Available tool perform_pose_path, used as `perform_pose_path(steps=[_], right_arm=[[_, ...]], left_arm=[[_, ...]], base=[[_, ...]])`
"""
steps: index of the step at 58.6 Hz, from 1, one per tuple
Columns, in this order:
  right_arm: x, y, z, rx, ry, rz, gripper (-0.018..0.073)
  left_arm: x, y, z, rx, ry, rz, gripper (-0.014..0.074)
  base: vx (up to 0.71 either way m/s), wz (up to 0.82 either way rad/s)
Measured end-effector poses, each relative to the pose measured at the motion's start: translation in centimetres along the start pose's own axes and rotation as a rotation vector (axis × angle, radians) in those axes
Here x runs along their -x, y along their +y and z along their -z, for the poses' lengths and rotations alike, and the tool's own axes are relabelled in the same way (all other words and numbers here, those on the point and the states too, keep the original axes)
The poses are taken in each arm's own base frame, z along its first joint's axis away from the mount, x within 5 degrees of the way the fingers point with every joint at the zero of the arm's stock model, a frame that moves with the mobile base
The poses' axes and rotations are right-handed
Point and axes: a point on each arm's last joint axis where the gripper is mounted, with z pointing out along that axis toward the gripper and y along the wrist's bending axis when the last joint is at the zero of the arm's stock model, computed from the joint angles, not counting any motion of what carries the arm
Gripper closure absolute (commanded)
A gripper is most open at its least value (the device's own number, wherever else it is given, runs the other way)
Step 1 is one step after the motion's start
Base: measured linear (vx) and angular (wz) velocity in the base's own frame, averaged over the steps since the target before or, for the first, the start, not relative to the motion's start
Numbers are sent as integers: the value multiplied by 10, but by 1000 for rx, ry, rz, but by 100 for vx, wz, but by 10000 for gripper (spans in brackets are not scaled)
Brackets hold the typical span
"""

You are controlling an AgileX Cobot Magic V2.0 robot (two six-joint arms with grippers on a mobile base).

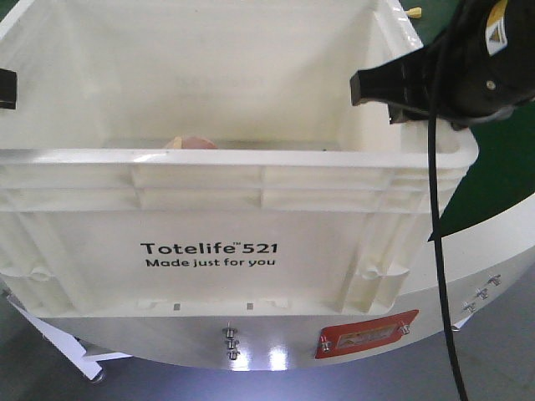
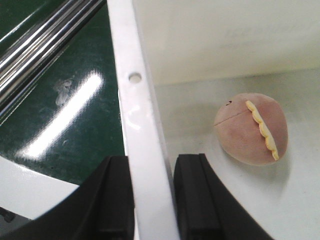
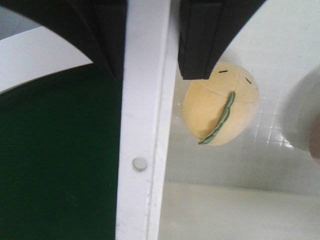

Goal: Place moving items into box and shelve
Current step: 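Lift the tote off the conveyor with both grippers, then hold the tote with both grippers while the base drives away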

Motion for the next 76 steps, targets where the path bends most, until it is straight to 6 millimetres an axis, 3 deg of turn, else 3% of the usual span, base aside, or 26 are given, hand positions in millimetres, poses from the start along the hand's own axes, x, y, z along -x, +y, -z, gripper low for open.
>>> perform_pose_path(steps=[10, 26, 76], right_arm=[[-16, -6, 4, 27, -17, -20, 495], [-18, -16, 25, 40, -94, -34, 495], [-17, -16, 25, 42, -102, -36, 495]], left_arm=[[-1, -2, -1, -18, 5, 9, 558], [2, -5, -1, -49, -26, 22, 558], [1, -4, -1, -48, -18, 21, 558]], base=[[0, 0], [0, 0], [0, 0]])
